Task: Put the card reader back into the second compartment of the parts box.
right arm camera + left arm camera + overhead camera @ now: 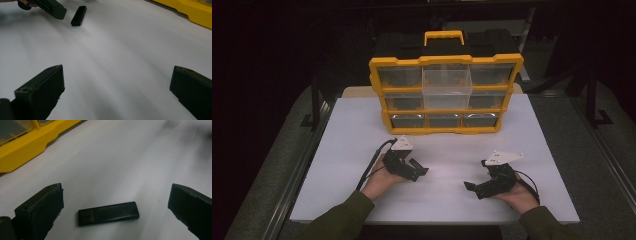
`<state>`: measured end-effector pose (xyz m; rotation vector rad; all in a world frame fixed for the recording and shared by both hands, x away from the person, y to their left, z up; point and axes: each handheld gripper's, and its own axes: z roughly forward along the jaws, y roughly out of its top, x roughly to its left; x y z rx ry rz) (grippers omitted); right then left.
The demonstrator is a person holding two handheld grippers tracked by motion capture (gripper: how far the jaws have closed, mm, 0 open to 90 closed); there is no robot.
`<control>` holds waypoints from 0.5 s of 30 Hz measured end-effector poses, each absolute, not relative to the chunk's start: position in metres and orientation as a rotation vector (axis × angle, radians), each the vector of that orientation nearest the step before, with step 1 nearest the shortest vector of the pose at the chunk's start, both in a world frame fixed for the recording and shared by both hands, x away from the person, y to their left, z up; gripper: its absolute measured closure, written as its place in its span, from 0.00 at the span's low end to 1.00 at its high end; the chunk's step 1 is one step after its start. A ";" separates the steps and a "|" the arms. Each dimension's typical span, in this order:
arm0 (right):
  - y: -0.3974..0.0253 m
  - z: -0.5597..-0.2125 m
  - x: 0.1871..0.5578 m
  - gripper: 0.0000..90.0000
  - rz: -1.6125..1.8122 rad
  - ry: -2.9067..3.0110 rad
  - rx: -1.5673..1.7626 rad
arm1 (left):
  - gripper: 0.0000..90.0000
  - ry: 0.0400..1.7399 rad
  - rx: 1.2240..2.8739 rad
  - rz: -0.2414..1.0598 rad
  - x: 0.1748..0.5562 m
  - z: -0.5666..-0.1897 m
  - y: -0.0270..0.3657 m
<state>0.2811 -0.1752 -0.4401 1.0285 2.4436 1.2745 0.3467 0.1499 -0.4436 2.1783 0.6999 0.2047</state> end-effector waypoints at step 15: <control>-0.175 -0.441 0.281 0.00 1.271 2.447 1.026 | 0.04 0.717 2.214 0.211 0.347 -0.450 0.148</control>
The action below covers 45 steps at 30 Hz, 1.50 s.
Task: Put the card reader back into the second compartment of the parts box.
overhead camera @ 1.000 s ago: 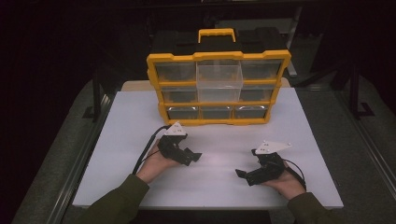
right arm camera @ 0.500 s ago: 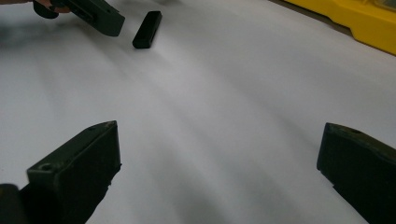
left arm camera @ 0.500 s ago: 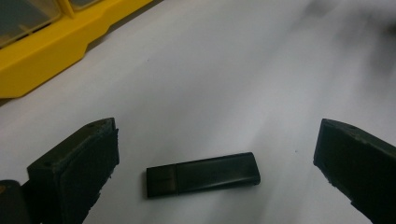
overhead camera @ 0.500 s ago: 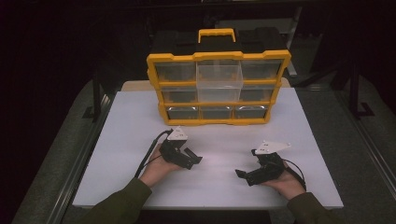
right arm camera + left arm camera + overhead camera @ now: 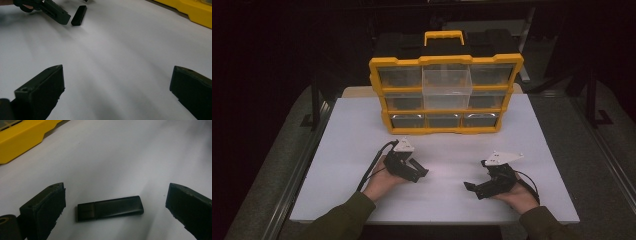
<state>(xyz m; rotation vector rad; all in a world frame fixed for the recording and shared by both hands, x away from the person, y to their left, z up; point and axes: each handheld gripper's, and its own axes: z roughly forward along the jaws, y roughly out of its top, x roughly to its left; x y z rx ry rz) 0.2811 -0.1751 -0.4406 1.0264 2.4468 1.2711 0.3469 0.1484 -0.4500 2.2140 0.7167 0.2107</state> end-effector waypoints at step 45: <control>-0.175 -0.441 0.281 0.00 1.272 2.453 1.022 | 0.33 0.720 2.265 0.282 0.344 -0.453 0.152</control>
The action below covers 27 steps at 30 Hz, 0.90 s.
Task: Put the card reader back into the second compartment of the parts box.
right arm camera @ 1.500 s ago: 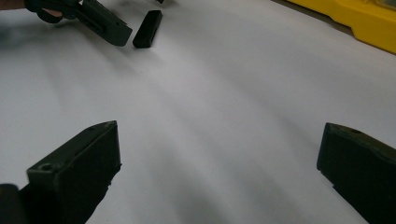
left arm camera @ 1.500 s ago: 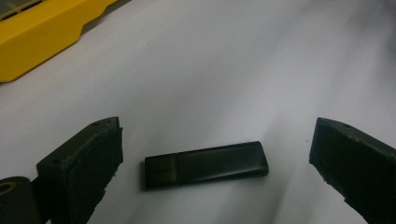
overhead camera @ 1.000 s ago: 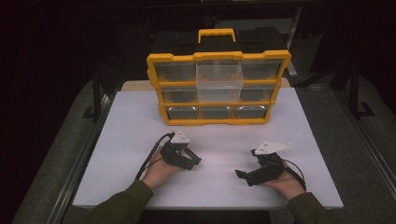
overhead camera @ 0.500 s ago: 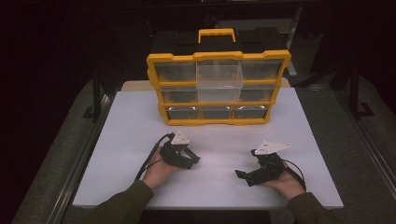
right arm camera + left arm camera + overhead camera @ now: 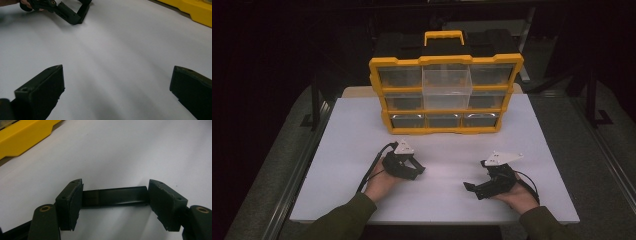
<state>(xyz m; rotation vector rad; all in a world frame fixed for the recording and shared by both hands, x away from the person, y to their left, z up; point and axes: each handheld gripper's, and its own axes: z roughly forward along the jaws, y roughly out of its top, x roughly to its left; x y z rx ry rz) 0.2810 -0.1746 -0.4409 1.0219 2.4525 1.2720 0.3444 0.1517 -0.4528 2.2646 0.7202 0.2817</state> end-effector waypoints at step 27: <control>-0.175 -0.441 0.281 0.00 1.272 2.454 1.021 | 0.33 0.698 2.248 0.271 0.347 -0.443 0.156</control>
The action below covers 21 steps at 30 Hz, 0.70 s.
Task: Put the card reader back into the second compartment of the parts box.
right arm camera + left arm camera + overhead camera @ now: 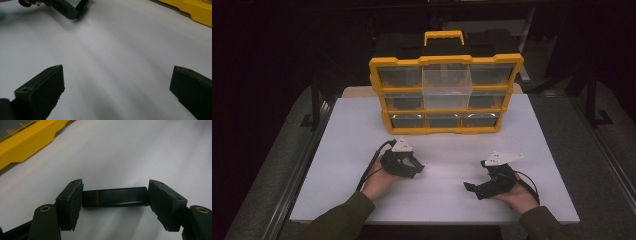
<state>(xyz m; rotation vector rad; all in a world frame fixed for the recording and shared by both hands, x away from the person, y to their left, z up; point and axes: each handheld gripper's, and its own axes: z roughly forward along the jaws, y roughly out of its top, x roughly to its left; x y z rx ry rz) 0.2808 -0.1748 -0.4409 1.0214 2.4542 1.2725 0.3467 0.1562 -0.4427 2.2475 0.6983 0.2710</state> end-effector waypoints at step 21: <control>-0.174 -0.441 0.281 0.00 1.268 2.458 1.020 | 0.33 0.631 2.228 0.199 0.350 -0.415 0.166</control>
